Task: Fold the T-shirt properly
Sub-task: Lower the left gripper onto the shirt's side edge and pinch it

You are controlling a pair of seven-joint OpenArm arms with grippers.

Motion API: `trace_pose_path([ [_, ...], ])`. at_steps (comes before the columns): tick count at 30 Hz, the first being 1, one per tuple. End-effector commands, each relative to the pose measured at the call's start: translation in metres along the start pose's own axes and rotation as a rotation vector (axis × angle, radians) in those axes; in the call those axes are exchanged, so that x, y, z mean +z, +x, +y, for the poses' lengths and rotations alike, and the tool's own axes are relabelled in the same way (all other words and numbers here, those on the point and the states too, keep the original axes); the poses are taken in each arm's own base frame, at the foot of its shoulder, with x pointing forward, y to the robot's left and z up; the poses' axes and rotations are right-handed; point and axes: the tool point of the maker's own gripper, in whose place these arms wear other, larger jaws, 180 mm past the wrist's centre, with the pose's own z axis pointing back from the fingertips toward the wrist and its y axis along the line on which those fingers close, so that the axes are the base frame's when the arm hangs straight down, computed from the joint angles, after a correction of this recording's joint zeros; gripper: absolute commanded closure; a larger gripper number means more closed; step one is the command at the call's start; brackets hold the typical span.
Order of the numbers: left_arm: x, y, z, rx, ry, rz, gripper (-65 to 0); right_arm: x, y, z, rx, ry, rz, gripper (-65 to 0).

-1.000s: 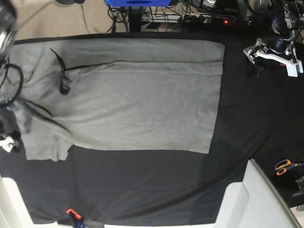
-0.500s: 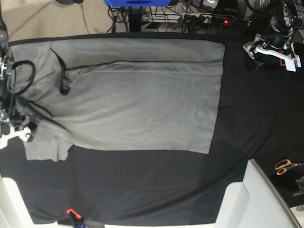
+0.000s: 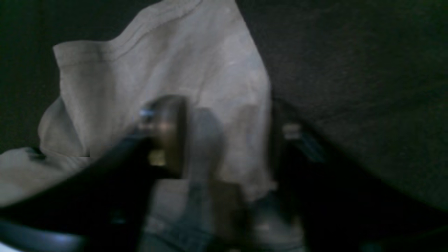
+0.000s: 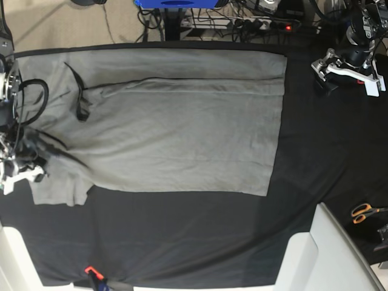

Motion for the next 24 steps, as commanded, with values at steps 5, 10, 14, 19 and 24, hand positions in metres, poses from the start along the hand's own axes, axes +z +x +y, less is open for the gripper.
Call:
trace_pose_path([
  [5, -0.012, 0.026, -0.01, 0.009, -0.033, -0.07, -64.0, 0.001, 0.035, -0.001, 0.0, 0.001, -0.076, 0.0],
  [10, -0.049, 0.06, -0.026, -0.012, -0.084, -0.086, -64.0, 0.003, 0.037, -0.007, 0.002, -0.009, -0.079, 0.0],
  [14, -0.097, 0.071, -0.049, -0.067, -0.132, -0.006, -64.0, 0.004, 0.036, -0.008, 0.004, -0.007, -0.076, 0.0],
  [19, -0.142, 0.065, -0.056, 0.012, -0.124, 0.083, -64.0, 0.004, 0.032, -0.011, 0.005, -0.01, -0.069, 0.0],
  [24, -0.169, 0.047, -0.084, 0.011, -0.154, 0.17, -64.0, 0.007, 0.028, -0.012, 0.026, -0.005, -0.076, 0.0],
])
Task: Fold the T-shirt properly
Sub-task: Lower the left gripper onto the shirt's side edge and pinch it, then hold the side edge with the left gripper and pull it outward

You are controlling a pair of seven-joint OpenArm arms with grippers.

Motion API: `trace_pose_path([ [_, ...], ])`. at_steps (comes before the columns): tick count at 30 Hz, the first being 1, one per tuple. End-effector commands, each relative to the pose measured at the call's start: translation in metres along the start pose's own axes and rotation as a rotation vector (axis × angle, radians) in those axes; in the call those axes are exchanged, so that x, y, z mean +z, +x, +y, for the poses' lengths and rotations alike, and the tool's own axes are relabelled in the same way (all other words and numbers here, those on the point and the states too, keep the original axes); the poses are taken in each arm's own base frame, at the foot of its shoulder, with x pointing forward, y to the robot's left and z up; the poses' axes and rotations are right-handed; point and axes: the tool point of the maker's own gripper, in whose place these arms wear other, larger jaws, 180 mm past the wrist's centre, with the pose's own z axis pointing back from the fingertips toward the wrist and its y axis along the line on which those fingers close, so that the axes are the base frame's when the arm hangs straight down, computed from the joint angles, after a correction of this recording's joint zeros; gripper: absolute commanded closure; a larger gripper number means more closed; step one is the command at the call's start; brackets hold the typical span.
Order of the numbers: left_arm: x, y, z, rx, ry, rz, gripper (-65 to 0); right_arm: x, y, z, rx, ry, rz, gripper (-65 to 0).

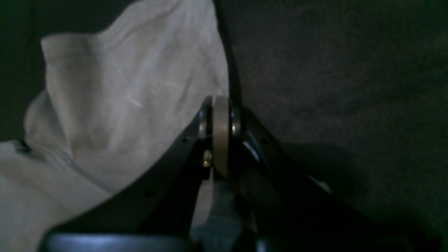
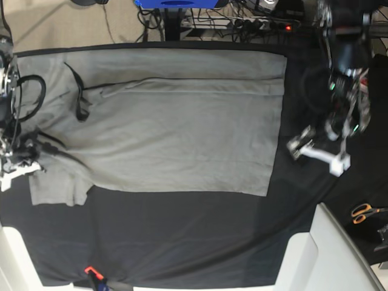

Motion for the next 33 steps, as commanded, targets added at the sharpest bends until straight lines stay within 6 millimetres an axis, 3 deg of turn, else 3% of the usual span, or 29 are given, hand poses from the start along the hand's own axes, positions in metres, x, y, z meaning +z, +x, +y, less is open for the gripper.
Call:
trace_pose_path([
  [1, -0.003, -0.003, -0.005, -0.01, -0.014, 0.025, -64.0, 0.002, 0.03, -0.002, 0.007, 0.007, -0.073, 0.0],
  [8, -0.02, -0.033, -0.04, -0.046, -0.068, 0.097, -63.8, 0.004, 0.032, 0.005, 0.04, 0.029, -0.051, 0.0],
  [11, -0.022, -0.039, -0.045, -0.05, -0.076, 0.11, -62.5, 0.005, 0.035, 0.007, 0.044, 0.035, -0.059, 0.0],
  [14, -0.024, -0.052, -0.05, -0.04, -0.087, 0.131, -51.0, 0.005, 0.035, 0.007, 0.044, 0.033, -0.059, 0.0],
  [17, -0.023, -0.067, -0.042, -0.029, -0.074, 0.153, -39.2, 0.005, 0.035, 0.007, 0.044, 0.033, -0.059, 0.0],
  [21, -0.021, -0.076, -0.035, -0.03, -0.062, 0.17, -30.3, 0.005, 0.035, 0.007, 0.044, 0.033, -0.059, 0.0],
  [25, -0.021, -0.076, -0.032, -0.022, -0.056, 0.17, -19.3, 0.005, 0.035, 0.007, 0.044, 0.033, -0.059, 0.0],
  [29, -0.019, -0.072, -0.026, -0.027, -0.045, 0.164, -0.2, 0.005, 0.033, 0.006, 0.044, 0.031, -0.055, 0.0],
  [33, -0.017, -0.068, -0.02, -0.032, -0.034, 0.159, 0.0, 0.005, 0.028, 0.003, 0.043, 0.028, -0.047, 0.0],
])
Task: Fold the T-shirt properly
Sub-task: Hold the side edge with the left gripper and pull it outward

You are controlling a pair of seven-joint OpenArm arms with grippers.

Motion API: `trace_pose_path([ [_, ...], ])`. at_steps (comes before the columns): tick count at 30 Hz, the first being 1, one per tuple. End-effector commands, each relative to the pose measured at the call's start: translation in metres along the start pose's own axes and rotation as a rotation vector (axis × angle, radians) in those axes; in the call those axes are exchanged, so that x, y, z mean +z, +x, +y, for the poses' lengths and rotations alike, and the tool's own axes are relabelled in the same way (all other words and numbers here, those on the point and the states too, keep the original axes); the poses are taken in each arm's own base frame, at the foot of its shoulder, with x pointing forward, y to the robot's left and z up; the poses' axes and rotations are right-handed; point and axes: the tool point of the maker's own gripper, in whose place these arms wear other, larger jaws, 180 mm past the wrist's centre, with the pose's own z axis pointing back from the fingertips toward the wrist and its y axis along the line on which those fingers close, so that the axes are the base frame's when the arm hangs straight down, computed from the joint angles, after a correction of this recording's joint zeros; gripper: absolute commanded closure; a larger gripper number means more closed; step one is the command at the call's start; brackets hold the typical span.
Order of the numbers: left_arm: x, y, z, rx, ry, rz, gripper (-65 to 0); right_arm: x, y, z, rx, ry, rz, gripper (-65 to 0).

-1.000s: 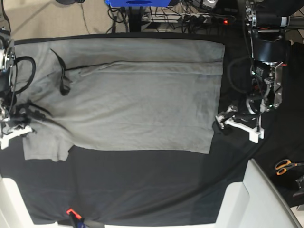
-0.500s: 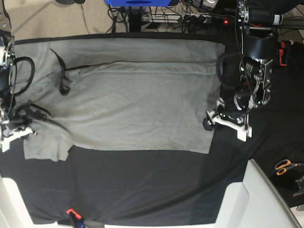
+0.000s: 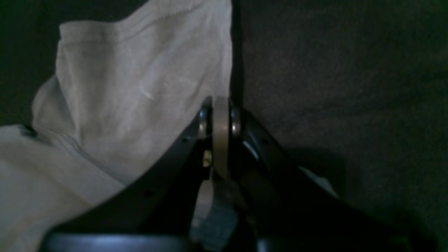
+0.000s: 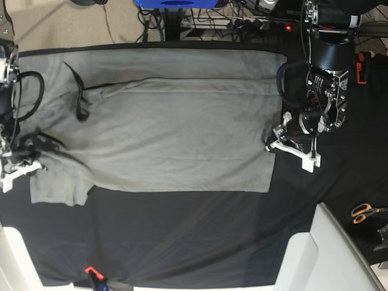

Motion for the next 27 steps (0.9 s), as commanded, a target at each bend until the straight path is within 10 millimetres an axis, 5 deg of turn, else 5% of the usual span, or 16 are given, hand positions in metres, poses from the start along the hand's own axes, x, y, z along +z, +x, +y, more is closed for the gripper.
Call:
trace_pose_path([
  [1, 0.004, -0.015, 0.017, -0.021, 0.057, 0.081, 0.0, 0.002, 0.028, -0.003, -0.001, 0.001, -0.066, 0.0],
  [9, 0.02, -0.011, 0.015, -0.074, 0.045, 0.047, 0.0, 0.002, 0.027, -0.004, -0.001, 0.001, -0.063, 0.0],
  [17, 0.042, -0.018, 0.036, -0.037, 0.072, 0.006, 0.0, 0.002, 0.021, -0.004, -0.001, 0.0, -0.053, 0.0],
  [24, 0.056, -0.007, 0.015, -0.098, 0.029, -0.046, 0.0, 0.002, 0.018, -0.002, -0.003, 0.003, -0.049, 0.0],
  [27, 0.061, 0.001, 0.004, -0.121, 0.009, -0.074, -25.7, 0.002, 0.018, -0.002, -0.003, 0.003, -0.049, 0.0],
])
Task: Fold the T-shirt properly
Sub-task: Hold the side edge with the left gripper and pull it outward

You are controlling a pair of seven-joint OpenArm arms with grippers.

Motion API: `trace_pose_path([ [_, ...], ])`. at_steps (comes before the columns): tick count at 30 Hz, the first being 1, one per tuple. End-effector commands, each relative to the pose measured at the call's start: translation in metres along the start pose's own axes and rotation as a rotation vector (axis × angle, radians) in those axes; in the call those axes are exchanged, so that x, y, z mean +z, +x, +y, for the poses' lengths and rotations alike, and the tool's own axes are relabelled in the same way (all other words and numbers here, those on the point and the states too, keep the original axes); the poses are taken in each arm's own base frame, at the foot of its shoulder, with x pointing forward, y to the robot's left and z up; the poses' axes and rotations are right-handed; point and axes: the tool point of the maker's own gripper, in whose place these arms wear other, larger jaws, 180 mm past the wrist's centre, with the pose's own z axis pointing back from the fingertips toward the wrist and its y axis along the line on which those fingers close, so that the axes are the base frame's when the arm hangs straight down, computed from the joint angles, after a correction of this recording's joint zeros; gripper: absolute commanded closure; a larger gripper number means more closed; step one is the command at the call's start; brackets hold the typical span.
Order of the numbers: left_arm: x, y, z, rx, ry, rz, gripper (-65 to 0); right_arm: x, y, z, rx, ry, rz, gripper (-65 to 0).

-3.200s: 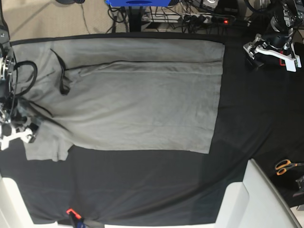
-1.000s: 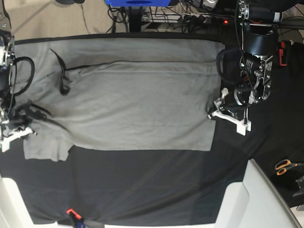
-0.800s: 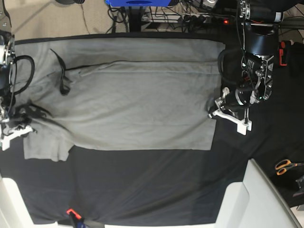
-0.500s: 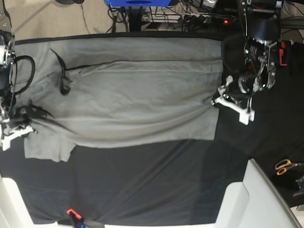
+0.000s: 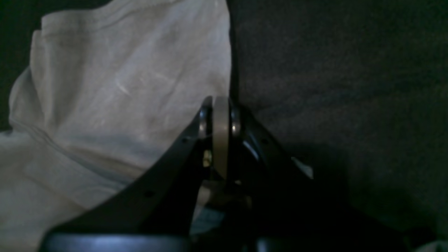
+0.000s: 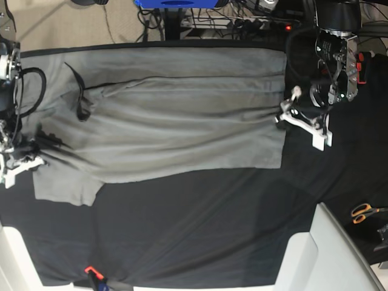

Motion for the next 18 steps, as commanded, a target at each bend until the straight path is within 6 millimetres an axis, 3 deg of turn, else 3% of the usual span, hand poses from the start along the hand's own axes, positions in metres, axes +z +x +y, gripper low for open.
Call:
trace_pose_path([
  [1, 0.004, 0.019, -0.003, -0.016, -0.015, -0.048, -34.9, 0.002, 0.03, -0.002, -0.001, 0.003, -0.07, 0.0],
  [4, 0.01, 0.031, 0.007, -0.001, 0.005, -0.082, -54.3, 0.002, 0.03, -0.002, -0.001, 0.003, -0.07, 0.0],
  [6, 0.013, 0.041, 0.012, 0.011, 0.014, -0.107, -60.4, 0.002, 0.03, -0.003, -0.001, 0.001, -0.071, 0.0],
  [11, 0.009, 0.076, 0.017, 0.05, 0.02, -0.163, -60.9, 0.002, 0.031, -0.004, 0.0, 0.0, -0.071, 0.0],
  [15, -0.011, 0.094, 0.018, 0.099, 0.021, -0.149, -60.9, 0.002, 0.03, -0.003, -0.001, 0.001, -0.071, 0.0],
  [18, -0.036, 0.095, 0.003, 0.082, 0.008, -0.084, -60.9, 0.002, 0.03, -0.003, -0.001, 0.001, -0.071, 0.0],
])
